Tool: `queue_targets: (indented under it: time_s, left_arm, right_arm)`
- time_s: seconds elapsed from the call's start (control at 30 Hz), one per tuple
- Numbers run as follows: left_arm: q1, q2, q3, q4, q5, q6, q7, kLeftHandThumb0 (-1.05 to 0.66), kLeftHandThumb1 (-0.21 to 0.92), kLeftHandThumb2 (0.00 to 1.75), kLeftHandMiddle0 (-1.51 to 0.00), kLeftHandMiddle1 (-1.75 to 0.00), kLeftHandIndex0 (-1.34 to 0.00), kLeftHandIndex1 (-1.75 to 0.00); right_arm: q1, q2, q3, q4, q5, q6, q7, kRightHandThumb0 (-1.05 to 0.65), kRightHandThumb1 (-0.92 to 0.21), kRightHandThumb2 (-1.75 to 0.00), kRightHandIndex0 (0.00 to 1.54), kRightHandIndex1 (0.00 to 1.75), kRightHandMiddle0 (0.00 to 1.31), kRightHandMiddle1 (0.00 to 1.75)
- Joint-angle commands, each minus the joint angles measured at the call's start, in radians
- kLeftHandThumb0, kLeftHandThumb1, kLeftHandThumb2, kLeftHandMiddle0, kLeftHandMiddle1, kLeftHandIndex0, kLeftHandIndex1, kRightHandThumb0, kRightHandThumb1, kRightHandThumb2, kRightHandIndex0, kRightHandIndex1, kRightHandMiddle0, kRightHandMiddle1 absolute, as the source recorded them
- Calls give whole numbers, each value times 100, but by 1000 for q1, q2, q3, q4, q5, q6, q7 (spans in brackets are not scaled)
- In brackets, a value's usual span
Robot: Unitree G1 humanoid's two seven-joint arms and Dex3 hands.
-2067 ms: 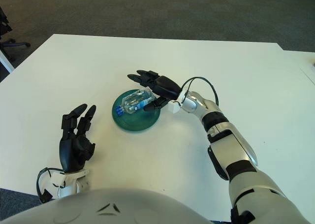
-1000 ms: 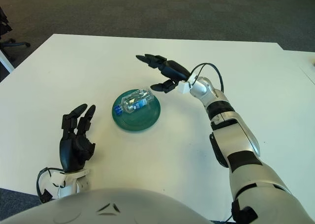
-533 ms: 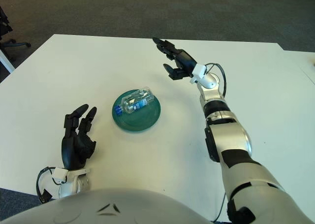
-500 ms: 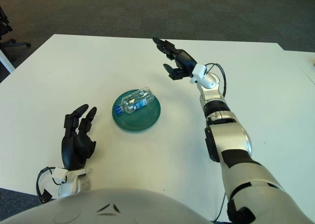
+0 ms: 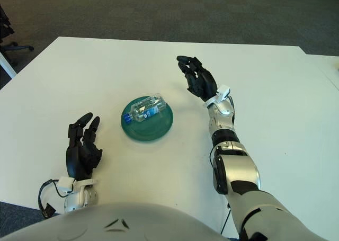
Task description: Put the bottle into the plate.
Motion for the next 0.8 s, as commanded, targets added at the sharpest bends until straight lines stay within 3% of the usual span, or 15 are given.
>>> queue_targets:
  time_s: [0.0, 0.3, 0.77]
  left_arm:
    - [-231, 84, 83, 251, 75, 49, 10, -75, 92, 88, -31, -38, -1, -108]
    - [-235, 97, 88, 250, 53, 70, -5, -74, 92, 88, -30, -37, 0, -107]
    - [-271, 133, 119, 255, 1, 158, -20, -71, 92, 88, -29, -33, 0, -102]
  right_arm:
    - [132, 67, -21, -158, -5, 30, -119, -79, -92, -56, 47, 18, 3, 105]
    - [188, 92, -4, -189, -42, 18, -173, -78, -92, -64, 39, 39, 3, 108]
    - [262, 149, 19, -239, -67, 15, -243, -77, -92, -67, 36, 52, 7, 109]
